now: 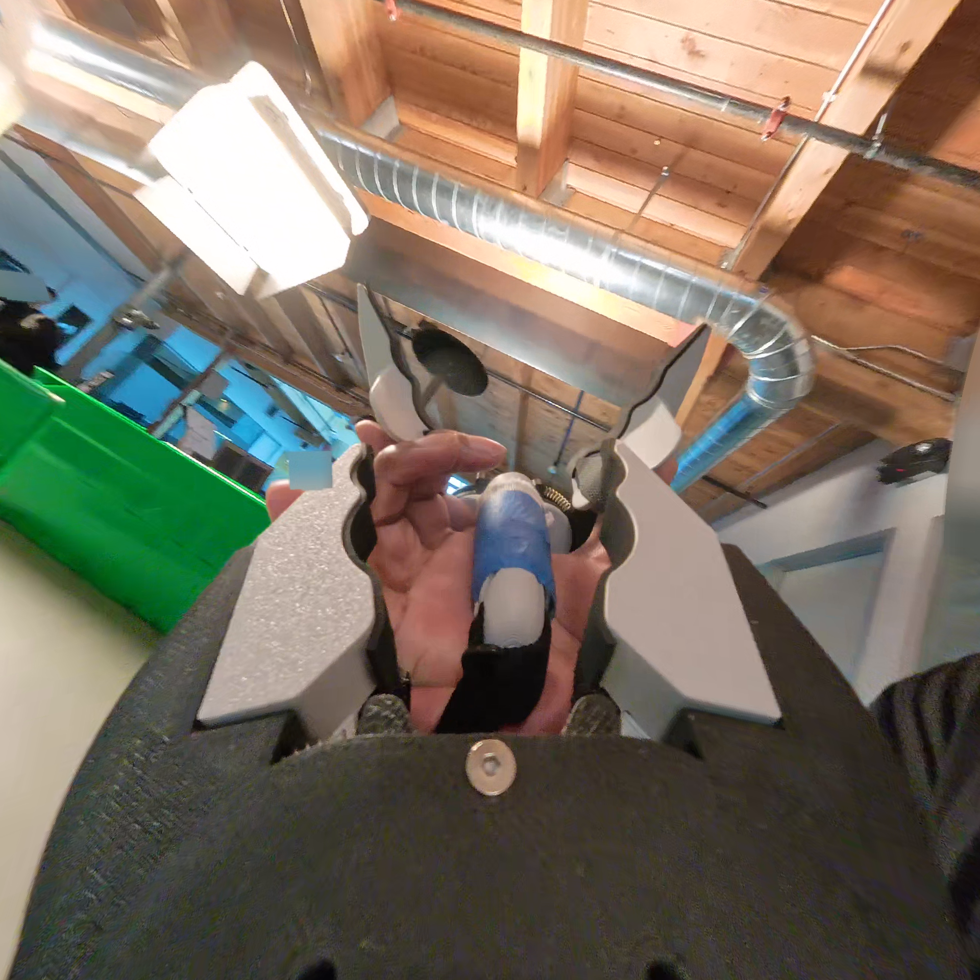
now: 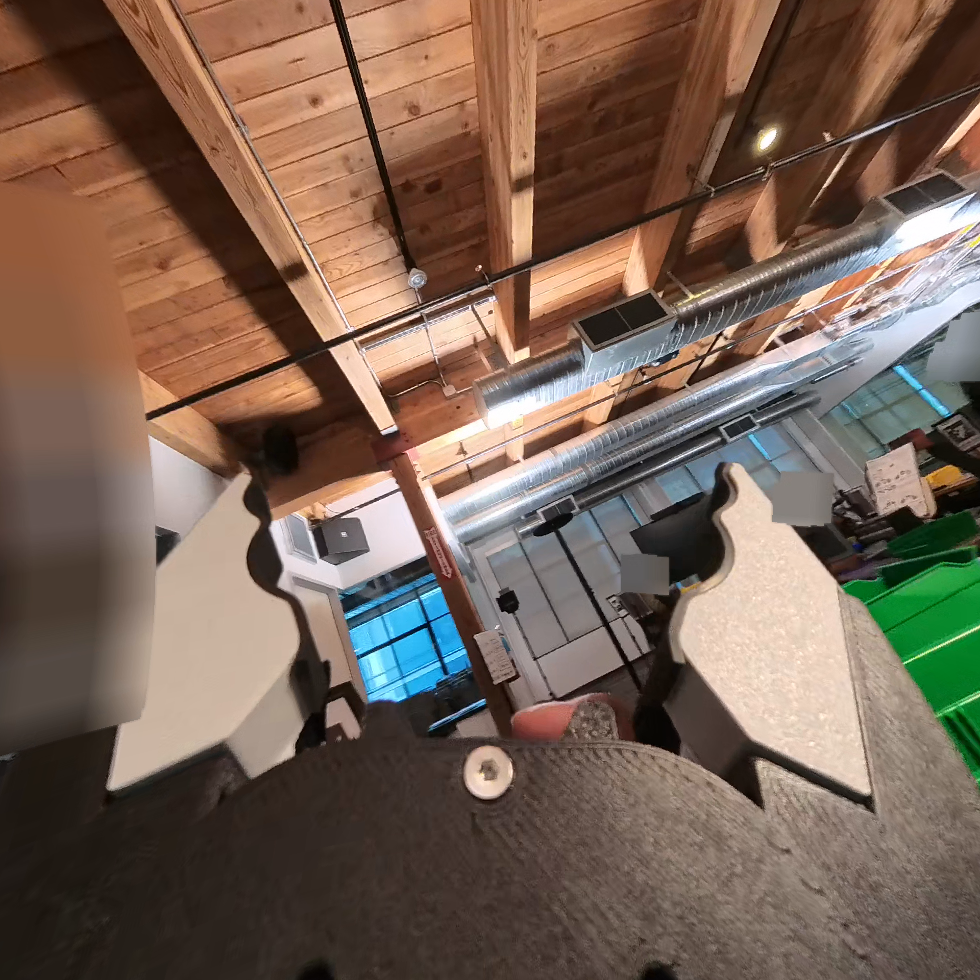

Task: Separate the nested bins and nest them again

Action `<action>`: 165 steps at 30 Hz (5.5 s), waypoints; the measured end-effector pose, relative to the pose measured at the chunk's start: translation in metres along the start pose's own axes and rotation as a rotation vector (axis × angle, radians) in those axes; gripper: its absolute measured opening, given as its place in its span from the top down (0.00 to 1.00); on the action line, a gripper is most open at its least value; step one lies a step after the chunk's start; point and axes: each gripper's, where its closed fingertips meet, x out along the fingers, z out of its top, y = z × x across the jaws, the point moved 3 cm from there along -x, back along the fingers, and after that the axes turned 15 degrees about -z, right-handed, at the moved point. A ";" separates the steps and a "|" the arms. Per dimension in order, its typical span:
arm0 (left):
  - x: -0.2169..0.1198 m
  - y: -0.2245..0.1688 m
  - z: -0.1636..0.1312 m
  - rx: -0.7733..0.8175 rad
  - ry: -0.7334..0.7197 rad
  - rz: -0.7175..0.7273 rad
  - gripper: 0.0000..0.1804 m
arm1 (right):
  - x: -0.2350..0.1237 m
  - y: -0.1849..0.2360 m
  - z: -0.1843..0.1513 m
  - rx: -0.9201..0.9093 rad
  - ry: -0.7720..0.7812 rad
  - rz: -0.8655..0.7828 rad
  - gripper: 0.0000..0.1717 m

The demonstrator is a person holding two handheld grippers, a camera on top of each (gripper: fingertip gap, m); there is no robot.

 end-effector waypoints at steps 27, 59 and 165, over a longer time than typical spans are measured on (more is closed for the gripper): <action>0.021 -0.045 0.075 0.100 -0.225 -0.160 0.58 | -0.035 0.021 -0.049 -0.699 0.265 -0.180 0.75; 0.045 -0.081 0.027 0.099 0.042 -0.296 0.45 | -0.058 0.044 -0.070 -0.616 0.250 -0.113 0.72; -0.102 0.073 0.056 0.296 0.748 0.715 0.62 | -0.045 -0.178 0.268 -0.648 1.187 -1.502 0.41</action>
